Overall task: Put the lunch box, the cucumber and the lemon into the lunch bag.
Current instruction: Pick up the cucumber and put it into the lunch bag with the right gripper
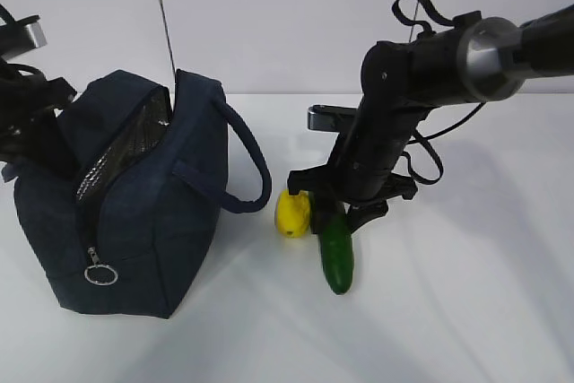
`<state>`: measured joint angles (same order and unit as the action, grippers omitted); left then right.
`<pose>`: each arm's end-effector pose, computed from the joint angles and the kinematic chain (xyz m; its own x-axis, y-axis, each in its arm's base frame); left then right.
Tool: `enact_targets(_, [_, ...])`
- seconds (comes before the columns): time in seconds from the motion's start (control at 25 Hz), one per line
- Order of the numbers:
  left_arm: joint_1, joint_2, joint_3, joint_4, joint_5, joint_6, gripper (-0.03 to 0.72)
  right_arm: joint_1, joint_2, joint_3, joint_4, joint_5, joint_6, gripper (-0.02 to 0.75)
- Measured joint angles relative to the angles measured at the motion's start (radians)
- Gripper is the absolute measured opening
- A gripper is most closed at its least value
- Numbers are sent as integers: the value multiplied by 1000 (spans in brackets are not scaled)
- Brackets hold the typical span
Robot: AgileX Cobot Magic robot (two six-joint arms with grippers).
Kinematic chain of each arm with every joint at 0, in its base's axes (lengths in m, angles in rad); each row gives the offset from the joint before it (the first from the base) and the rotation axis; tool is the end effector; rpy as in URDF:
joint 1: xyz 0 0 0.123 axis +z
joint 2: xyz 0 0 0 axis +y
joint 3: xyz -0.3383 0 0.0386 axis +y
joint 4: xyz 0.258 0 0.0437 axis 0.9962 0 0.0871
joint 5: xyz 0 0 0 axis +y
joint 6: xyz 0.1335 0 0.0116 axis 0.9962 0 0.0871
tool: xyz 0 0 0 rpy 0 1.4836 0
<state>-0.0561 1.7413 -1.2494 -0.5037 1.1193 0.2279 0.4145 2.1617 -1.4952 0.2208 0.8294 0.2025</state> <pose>0.3518 -0.0781 0.2464 -0.9941 0.0485 -0.0973 0.0862 0.8973 -0.4329 0.4244 0.2104 0.1270 -0.9921 -0.0639 -0.1078 -0.0854 0.9741 0.2092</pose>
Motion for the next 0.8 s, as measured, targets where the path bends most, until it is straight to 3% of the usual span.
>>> enact_targets(0.56, [0,0,0,0,0,0,8,0,-89,-73,28,259,-49,333])
enact_targets(0.68, [0,0,0,0,0,0,8,0,-154,-72,117,264,-110,332])
enact_targets(0.8, [0,0,0,0,0,2,8,0,-207,-75,289,264,-225,331])
